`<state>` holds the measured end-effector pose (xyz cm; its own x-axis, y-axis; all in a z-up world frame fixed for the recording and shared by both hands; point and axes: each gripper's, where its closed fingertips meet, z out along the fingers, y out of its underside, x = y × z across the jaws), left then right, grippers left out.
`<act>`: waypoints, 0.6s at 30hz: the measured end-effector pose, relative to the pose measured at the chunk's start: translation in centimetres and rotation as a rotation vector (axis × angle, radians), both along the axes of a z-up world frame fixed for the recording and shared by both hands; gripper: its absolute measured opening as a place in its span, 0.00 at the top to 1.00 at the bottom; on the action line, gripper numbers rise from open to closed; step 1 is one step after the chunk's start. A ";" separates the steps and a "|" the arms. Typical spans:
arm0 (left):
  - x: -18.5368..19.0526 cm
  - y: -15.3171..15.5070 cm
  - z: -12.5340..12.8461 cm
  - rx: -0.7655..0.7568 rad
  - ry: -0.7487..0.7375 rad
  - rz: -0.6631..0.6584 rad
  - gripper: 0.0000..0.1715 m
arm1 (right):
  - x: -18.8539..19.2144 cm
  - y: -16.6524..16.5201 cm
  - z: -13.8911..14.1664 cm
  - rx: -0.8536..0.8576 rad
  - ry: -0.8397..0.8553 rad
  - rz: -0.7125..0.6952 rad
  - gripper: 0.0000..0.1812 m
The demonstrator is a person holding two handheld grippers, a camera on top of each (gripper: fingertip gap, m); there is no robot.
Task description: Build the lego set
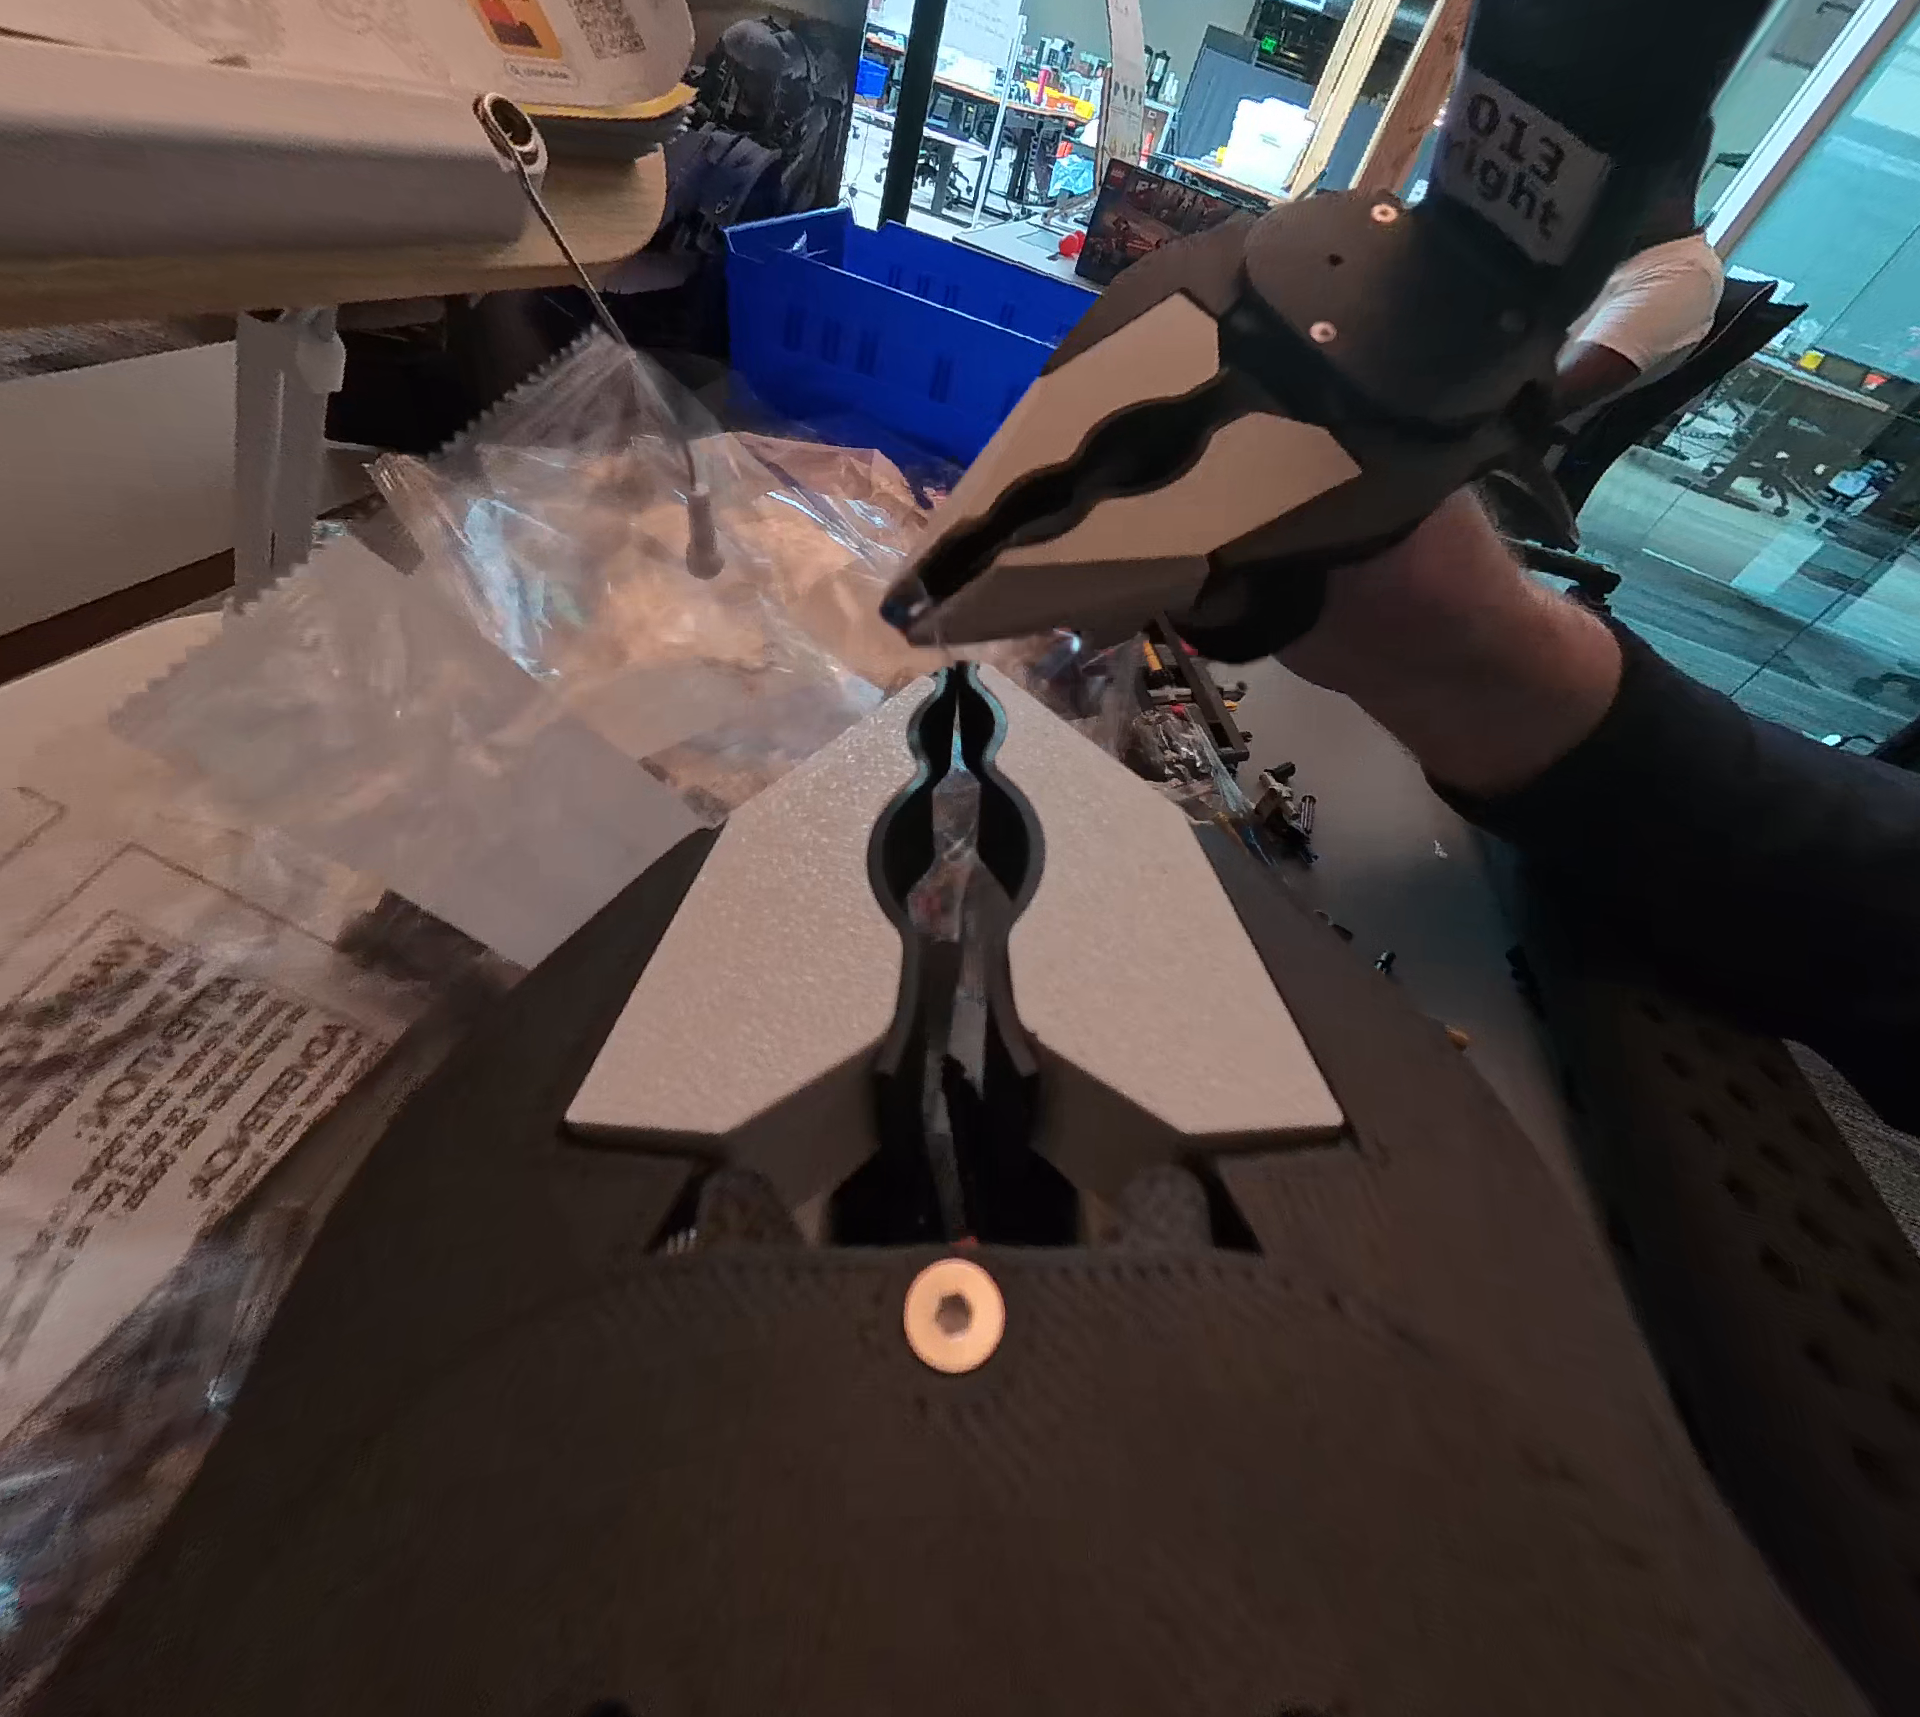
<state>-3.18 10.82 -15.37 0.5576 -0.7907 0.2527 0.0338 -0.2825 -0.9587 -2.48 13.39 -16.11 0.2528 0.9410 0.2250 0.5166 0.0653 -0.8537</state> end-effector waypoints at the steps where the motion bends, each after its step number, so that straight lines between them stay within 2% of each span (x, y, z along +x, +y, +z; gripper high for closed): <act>1: 0.0 0.0 0.0 -0.001 0.001 0.000 1.00 | 0.4 0.4 0.4 -0.005 0.029 -0.018 1.00; 4: 0.2 0.0 -0.2 -0.005 0.002 -0.008 1.00 | 0.8 0.8 1.4 -0.052 0.112 -0.024 1.00; 10: 0.2 -0.1 -0.2 -0.003 0.003 -0.010 1.00 | -0.1 -0.5 -1.0 -0.077 -0.009 0.040 1.00; 13: 0.2 0.0 -0.2 -0.003 0.005 -0.008 1.00 | -0.2 0.0 -1.5 -0.070 -0.039 0.008 0.93; 16: 0.0 0.0 -0.1 0.003 0.003 0.002 1.00 | 0.3 -0.6 0.4 -0.064 0.038 0.036 0.92; 18: -0.2 0.2 0.1 0.004 -0.004 0.011 1.00 | 0.5 -2.0 1.3 -0.095 0.071 0.113 0.94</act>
<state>-3.40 10.98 -15.30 0.5654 -0.7856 0.2514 0.0406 -0.2779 -0.9598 -2.00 11.38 -14.81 0.1566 0.9805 0.1186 0.4490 0.0363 -0.8928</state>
